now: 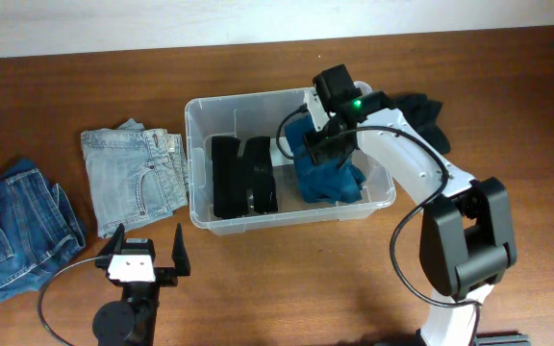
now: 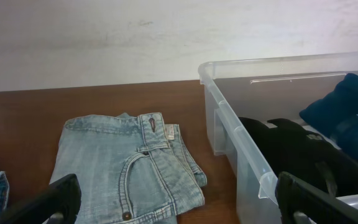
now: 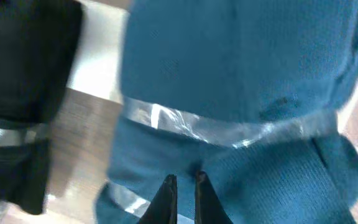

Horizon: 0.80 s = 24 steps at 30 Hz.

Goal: Pack container
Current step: 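Press the teal sweater down beside the black clothes and release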

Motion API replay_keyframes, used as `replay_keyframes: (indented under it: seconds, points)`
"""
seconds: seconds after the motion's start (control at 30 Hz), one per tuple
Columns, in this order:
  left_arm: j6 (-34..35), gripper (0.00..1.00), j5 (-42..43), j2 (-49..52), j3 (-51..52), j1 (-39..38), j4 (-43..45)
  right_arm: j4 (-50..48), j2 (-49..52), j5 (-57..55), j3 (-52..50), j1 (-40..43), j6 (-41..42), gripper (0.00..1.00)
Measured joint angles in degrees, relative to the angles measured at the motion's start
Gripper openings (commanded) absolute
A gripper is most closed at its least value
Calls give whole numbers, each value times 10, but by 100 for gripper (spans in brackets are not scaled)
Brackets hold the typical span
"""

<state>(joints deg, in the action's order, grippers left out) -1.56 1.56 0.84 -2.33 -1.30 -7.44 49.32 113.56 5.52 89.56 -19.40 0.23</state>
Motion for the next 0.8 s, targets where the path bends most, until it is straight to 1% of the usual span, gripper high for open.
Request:
replay_keyframes:
  seconds: [0.33, 0.53, 0.8]
  points:
    - [0, 99, 0, 0, 0, 0, 0, 50, 3, -77, -1, 0, 2, 5]
    - [0, 99, 0, 0, 0, 0, 0, 54, 3, -86, -1, 0, 2, 4]
    - [0, 99, 0, 0, 0, 0, 0, 53, 3, -72, 6, 0, 3, 4]
